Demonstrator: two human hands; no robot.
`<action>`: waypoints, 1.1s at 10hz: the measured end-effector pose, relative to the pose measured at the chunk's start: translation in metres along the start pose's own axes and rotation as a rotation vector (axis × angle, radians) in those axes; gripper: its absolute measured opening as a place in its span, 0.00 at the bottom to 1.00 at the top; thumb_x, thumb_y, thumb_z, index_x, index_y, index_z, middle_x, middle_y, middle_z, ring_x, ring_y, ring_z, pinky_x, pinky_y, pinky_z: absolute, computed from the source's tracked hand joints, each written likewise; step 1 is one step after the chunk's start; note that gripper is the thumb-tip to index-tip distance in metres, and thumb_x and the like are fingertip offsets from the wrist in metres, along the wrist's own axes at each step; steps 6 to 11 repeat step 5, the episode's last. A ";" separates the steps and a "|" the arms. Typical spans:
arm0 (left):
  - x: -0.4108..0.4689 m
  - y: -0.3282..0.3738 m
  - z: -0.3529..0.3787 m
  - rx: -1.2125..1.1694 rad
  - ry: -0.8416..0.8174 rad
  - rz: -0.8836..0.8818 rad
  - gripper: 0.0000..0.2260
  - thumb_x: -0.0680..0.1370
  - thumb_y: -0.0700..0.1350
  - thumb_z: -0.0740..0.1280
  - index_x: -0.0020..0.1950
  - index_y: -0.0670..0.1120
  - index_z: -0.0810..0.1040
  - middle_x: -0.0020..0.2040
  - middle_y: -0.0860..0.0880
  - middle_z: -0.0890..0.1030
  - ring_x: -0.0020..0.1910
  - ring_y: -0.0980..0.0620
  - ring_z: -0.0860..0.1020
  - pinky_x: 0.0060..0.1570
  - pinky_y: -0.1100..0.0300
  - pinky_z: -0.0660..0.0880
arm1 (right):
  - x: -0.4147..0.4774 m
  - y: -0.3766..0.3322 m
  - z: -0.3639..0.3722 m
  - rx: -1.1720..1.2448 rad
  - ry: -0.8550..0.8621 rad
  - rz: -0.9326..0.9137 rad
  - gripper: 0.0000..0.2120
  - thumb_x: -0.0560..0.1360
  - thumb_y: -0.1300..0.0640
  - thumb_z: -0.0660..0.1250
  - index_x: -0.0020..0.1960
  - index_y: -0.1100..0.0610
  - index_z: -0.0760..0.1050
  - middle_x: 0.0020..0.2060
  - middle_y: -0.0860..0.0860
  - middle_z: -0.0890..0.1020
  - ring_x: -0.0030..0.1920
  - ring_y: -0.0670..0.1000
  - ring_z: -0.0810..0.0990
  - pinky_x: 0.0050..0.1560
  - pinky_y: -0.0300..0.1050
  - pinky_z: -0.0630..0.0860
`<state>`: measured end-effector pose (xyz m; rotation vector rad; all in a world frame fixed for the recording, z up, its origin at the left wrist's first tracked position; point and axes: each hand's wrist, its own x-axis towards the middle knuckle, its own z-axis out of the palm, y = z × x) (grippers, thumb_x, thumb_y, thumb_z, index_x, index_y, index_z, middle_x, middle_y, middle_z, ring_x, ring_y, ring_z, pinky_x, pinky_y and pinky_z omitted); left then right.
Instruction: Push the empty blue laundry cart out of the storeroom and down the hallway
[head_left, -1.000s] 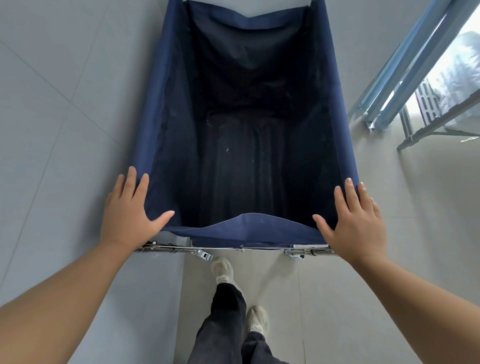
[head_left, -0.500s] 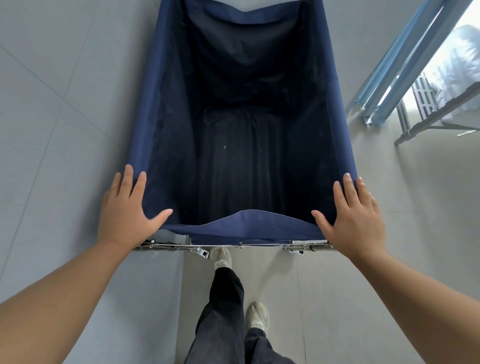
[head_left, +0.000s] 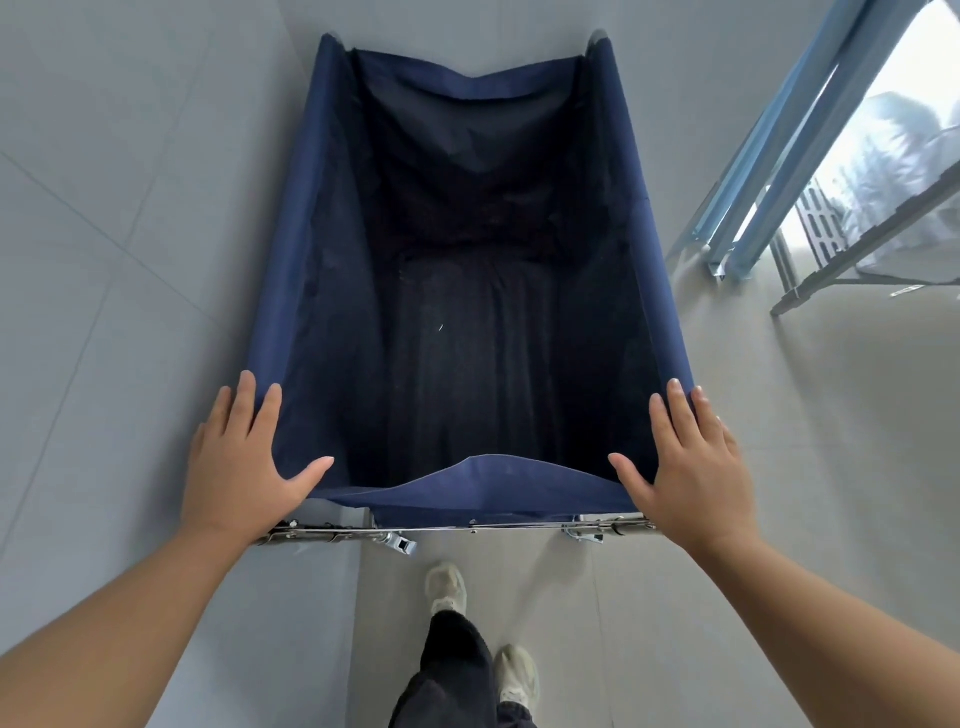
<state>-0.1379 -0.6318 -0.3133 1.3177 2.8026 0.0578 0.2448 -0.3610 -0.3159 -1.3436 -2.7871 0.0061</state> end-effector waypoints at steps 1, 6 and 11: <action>-0.001 0.001 -0.002 0.022 -0.010 -0.005 0.45 0.68 0.72 0.57 0.76 0.43 0.61 0.79 0.38 0.59 0.76 0.34 0.60 0.66 0.36 0.68 | -0.001 -0.002 0.001 0.031 0.013 0.005 0.39 0.75 0.35 0.57 0.73 0.63 0.69 0.75 0.60 0.70 0.76 0.64 0.66 0.69 0.60 0.70; -0.039 0.072 -0.072 -0.689 0.016 -0.227 0.37 0.77 0.65 0.59 0.80 0.51 0.52 0.82 0.50 0.49 0.80 0.54 0.46 0.78 0.48 0.49 | -0.004 -0.031 -0.083 0.721 -0.075 0.330 0.37 0.78 0.34 0.59 0.81 0.48 0.54 0.80 0.44 0.59 0.80 0.48 0.57 0.77 0.48 0.57; -0.039 0.072 -0.072 -0.689 0.016 -0.227 0.37 0.77 0.65 0.59 0.80 0.51 0.52 0.82 0.50 0.49 0.80 0.54 0.46 0.78 0.48 0.49 | -0.004 -0.031 -0.083 0.721 -0.075 0.330 0.37 0.78 0.34 0.59 0.81 0.48 0.54 0.80 0.44 0.59 0.80 0.48 0.57 0.77 0.48 0.57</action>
